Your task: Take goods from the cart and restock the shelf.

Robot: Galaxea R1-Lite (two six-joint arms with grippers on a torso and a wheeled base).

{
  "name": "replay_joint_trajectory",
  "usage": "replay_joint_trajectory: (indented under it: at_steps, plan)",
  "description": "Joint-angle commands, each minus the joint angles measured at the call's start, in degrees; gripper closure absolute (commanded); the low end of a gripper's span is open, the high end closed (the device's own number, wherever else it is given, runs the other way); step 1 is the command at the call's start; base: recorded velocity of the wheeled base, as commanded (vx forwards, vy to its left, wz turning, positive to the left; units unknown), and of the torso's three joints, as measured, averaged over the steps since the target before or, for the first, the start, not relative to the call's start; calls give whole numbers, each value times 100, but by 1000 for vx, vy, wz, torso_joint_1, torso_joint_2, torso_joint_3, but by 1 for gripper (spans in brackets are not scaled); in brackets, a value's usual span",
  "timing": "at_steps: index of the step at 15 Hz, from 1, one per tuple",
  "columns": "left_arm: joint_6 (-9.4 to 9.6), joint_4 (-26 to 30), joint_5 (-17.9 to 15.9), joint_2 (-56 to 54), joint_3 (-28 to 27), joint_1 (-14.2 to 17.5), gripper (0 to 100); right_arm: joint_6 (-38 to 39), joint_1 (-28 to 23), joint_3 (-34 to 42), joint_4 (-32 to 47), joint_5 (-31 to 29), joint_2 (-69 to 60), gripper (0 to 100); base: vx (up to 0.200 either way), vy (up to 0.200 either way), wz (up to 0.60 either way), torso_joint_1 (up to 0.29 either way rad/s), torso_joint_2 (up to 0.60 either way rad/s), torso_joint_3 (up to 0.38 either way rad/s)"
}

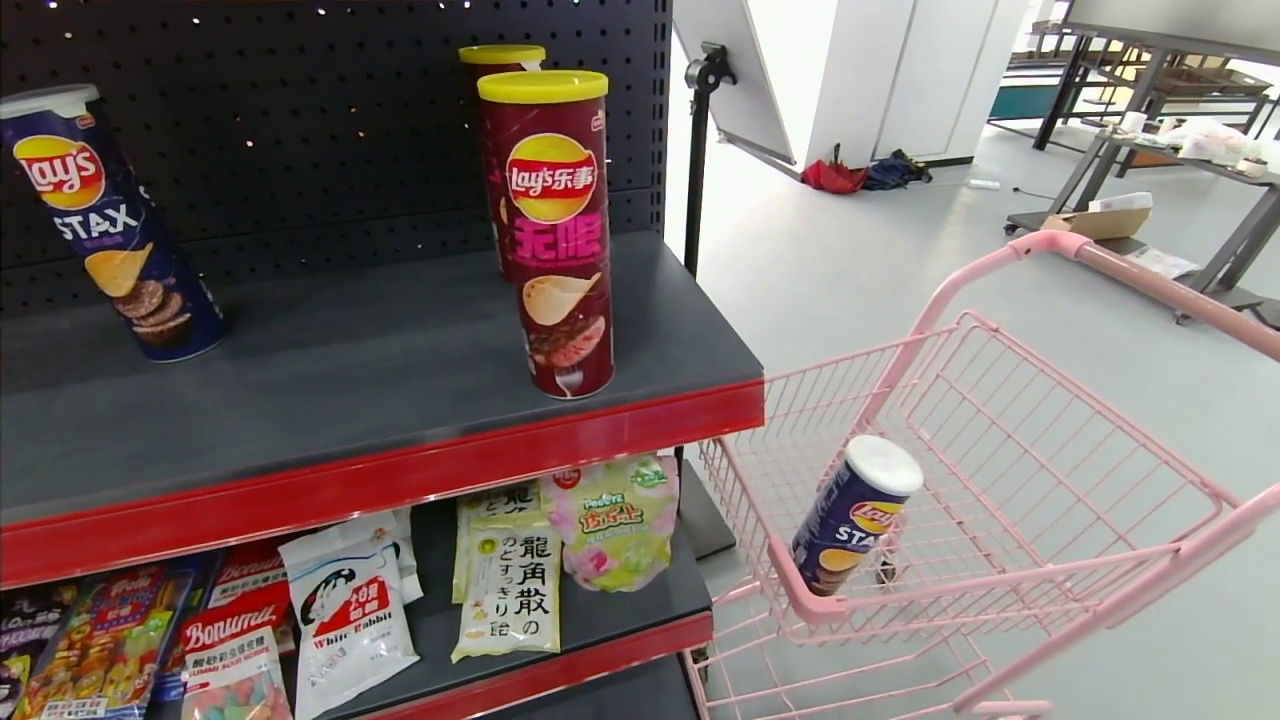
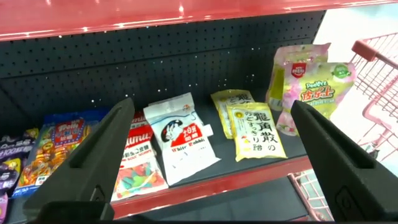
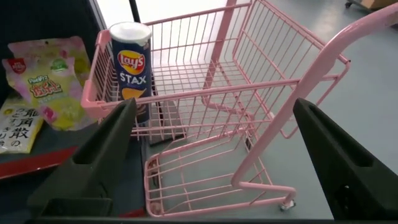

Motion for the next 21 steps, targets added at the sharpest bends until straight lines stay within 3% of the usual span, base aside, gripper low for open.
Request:
replay_joint_trajectory:
  at_steps: [1, 2, 3, 4, 5, 8, 10, 15, 21]
  plan:
    - [-1, -1, 2, 11, -6, 8, 0, 280, 39, -1578, 29, 102, 1472, 0, 0, 0, 0, 0, 0, 0]
    - [-1, -1, 2, 11, -6, -1, 0, 939, 66, -2246, -33, 154, 2307, 0, 0, 0, 0, 0, 0, 0]
    - [7, -1, 2, 2, -6, 8, 0, 1097, 215, -2685, -15, 506, 2984, 0, 0, 0, 0, 0, 0, 0]
    - [7, -1, 2, 11, 2, -1, 0, 754, 452, -2536, -42, 1051, 3529, 0, 0, 0, 0, 0, 0, 0]
    - [7, -1, 2, 2, 2, -1, 0, 710, 496, -2439, -94, 1086, 3907, 0, 0, 0, 0, 0, 0, 0]
    - [7, -1, -7, 2, 2, 8, 0, 1114, 786, -1481, -2661, 1192, 6499, 0, 0, 0, 0, 0, 0, 0]
    - [7, -1, 2, 2, -6, -1, 0, 1158, 918, -1428, -3671, 1315, 7589, 0, 0, 0, 0, 0, 0, 0]
    - [7, -1, 2, 2, -6, -1, 0, 1150, 1472, -1481, -4427, 1359, 8978, 0, 0, 0, 0, 0, 0, 0]
    - [7, -1, 2, 2, -6, 8, 0, 1106, 1463, -1490, -5324, 1323, 10050, 0, 0, 0, 0, 0, 0, 0]
